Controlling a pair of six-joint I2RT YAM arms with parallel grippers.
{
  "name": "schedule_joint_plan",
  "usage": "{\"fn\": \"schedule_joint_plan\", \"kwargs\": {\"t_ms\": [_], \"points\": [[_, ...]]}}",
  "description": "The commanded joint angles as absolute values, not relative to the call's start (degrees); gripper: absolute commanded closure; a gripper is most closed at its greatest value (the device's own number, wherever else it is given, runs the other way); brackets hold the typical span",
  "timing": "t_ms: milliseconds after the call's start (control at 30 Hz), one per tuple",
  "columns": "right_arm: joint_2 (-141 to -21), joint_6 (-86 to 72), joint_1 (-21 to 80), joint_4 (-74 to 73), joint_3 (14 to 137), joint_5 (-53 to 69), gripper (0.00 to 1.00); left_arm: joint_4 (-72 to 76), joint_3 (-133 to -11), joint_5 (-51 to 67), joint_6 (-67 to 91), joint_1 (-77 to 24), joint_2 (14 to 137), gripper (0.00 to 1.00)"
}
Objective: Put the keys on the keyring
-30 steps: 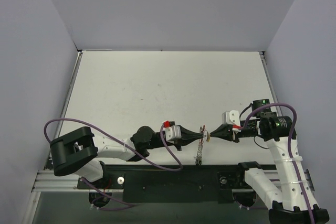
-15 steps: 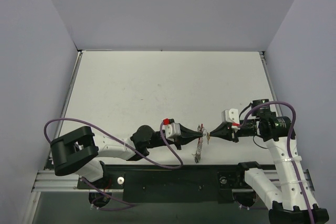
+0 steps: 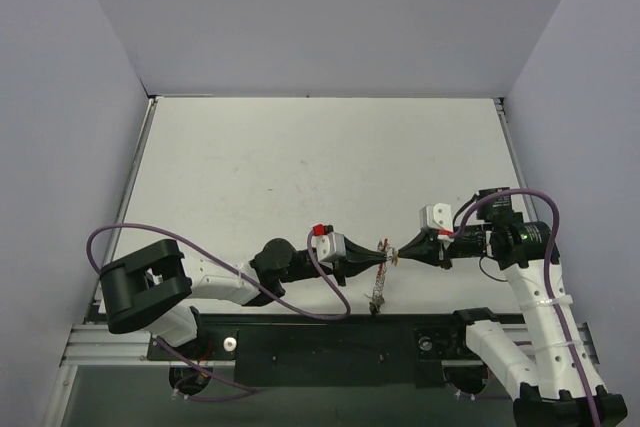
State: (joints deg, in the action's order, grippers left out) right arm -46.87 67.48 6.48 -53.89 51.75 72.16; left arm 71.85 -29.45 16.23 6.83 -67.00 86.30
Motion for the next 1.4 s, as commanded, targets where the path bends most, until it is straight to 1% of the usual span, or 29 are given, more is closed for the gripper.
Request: {"fn": "schedule_joint_plan", "kwargs": {"t_ms": [0,1367], "points": [[-46.8,65.5,7.1,-52.7,50.6,73.0,1.00,90.6,-30.7,15.8,7.7,-66.7,86.0,1.00],[-46.4,64.6,8.2,-52.8,49.5,73.0,1.00,89.2,-31.1,15.5,7.5,-66.4,85.6,1.00]]}}
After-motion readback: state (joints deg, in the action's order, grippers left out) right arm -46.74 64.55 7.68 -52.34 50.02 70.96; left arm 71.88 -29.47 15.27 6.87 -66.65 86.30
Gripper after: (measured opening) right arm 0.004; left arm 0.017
